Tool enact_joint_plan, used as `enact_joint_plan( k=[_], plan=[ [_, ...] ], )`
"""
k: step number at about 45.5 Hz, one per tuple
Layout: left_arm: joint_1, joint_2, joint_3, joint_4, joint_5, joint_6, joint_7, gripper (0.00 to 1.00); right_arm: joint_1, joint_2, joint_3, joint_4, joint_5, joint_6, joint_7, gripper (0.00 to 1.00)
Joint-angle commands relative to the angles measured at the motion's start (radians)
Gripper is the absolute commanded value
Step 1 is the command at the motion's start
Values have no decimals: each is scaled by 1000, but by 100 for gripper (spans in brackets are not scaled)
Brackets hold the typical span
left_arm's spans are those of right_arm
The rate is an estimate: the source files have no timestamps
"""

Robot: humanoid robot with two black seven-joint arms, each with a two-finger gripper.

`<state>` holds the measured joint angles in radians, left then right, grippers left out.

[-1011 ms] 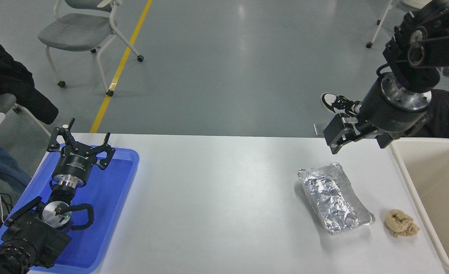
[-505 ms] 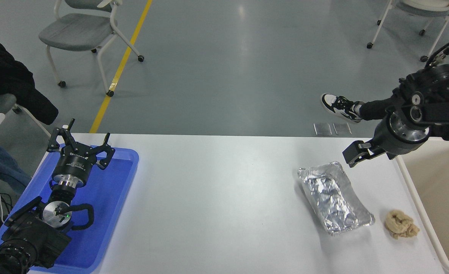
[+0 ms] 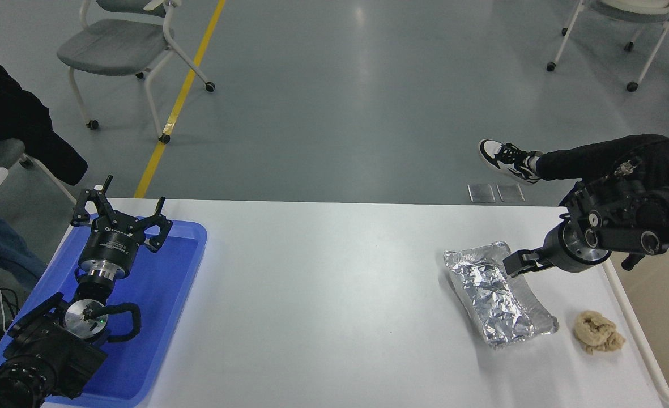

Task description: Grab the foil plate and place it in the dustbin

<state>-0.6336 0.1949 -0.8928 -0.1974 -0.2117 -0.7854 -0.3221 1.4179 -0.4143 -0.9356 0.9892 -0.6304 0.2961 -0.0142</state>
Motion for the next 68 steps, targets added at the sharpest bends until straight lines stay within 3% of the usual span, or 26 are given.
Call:
enact_joint_plan(
  k=[1, 16, 22, 29, 32, 35, 38, 44, 49, 55, 68],
  plan=[
    [0, 0, 0, 0, 0, 0, 0, 100, -148, 20, 67, -116, -6, -64, 0, 100],
    [0, -2, 0, 0, 0, 0, 0, 100, -275, 81, 132, -256, -11, -107, 0, 97],
    [0, -2, 0, 0, 0, 0, 0, 100, -312, 92, 164, -293, -12, -109, 0, 89],
    [0, -2, 0, 0, 0, 0, 0, 100, -332, 95, 182, -320, -12, -115, 0, 77],
    [0, -2, 0, 0, 0, 0, 0, 100, -341, 94, 195, -323, -12, -121, 0, 63],
    [0, -2, 0, 0, 0, 0, 0, 100, -344, 94, 196, -325, -12, -129, 0, 56],
    [0, -2, 0, 0, 0, 0, 0, 100, -346, 94, 196, -323, -12, -129, 0, 40],
    [0, 0, 0, 0, 2, 0, 0, 100, -347, 94, 196, -325, -12, -130, -1, 26],
    [0, 0, 0, 0, 0, 0, 0, 100, -346, 94, 196, -323, -11, -130, 0, 22],
    [0, 0, 0, 0, 0, 0, 0, 100, -346, 95, 199, -314, -9, -129, 5, 0],
    [0, -2, 0, 0, 0, 0, 0, 100, -326, 80, 208, -276, -8, -118, 11, 0]
  ],
)
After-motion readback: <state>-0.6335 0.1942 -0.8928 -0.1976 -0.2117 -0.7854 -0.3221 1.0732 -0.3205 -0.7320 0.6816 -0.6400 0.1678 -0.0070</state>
